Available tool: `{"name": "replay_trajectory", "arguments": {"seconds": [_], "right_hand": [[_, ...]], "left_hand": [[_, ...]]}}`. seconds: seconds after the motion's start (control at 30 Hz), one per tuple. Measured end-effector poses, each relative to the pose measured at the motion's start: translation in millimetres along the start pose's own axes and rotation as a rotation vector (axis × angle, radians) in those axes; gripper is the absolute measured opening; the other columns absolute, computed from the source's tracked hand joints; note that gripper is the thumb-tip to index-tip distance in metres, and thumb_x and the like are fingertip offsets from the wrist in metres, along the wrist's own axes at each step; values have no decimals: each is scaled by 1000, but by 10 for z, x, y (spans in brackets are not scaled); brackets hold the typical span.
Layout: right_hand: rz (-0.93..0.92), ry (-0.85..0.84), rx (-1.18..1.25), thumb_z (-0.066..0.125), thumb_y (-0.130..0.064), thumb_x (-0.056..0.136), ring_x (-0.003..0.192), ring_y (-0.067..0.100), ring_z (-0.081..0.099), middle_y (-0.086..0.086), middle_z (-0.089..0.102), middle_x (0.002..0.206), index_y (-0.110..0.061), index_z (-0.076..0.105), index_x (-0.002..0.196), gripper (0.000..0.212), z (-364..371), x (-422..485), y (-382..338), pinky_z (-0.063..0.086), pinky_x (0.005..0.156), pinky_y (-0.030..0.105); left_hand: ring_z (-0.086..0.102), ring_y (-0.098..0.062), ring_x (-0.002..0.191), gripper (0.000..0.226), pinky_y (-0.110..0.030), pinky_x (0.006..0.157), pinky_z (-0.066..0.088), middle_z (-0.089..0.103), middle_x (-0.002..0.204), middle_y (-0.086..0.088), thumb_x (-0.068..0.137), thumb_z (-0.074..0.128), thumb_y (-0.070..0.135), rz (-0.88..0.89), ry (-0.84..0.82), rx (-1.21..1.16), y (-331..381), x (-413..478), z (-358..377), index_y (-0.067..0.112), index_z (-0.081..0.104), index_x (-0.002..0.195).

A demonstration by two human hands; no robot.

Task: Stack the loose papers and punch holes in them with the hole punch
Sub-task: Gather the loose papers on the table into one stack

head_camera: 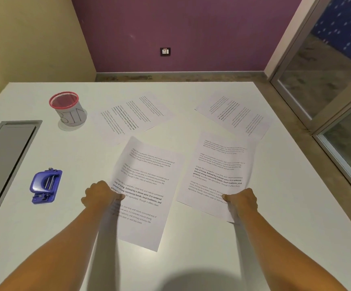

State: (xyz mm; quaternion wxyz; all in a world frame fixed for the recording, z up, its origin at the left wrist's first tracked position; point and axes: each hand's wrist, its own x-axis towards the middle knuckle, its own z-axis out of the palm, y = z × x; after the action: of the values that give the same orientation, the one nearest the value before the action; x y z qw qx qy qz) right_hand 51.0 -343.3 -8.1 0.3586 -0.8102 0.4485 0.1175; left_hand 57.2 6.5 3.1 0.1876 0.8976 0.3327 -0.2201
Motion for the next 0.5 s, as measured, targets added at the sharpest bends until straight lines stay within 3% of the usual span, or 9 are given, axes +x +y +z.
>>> {"name": "replay_trajectory", "arguments": {"seconds": [0.13,0.2,0.33,0.5], "right_hand": [[-61,15,25,82,-17,67,105,40,57,19,59,116,-2,45,113,61,-4,-46,43,49,88,44],[-83,26,31,80,-13,68,106,41,56,20,59,117,-2,44,114,60,-8,-66,35,47,88,44],[-171,65,63,70,-8,76,107,41,55,21,56,123,-2,41,119,53,-4,-127,35,45,85,41],[-337,79,95,62,-6,84,108,42,55,23,56,123,-6,39,126,49,-114,-204,-18,44,89,43]], "left_hand": [[55,-30,87,50,-36,75,43,59,97,-13,64,81,24,19,-18,-106,27,-57,-9,5,49,96],[52,-29,85,47,-35,71,40,54,95,-11,66,79,22,41,-14,-123,5,-86,-6,6,48,98],[59,-36,95,25,-35,74,42,62,102,-21,77,69,17,91,-5,-282,-107,-85,31,1,54,89],[63,-38,90,21,-45,84,51,68,98,-21,83,61,7,158,16,-511,-233,-125,52,1,62,103]]}}
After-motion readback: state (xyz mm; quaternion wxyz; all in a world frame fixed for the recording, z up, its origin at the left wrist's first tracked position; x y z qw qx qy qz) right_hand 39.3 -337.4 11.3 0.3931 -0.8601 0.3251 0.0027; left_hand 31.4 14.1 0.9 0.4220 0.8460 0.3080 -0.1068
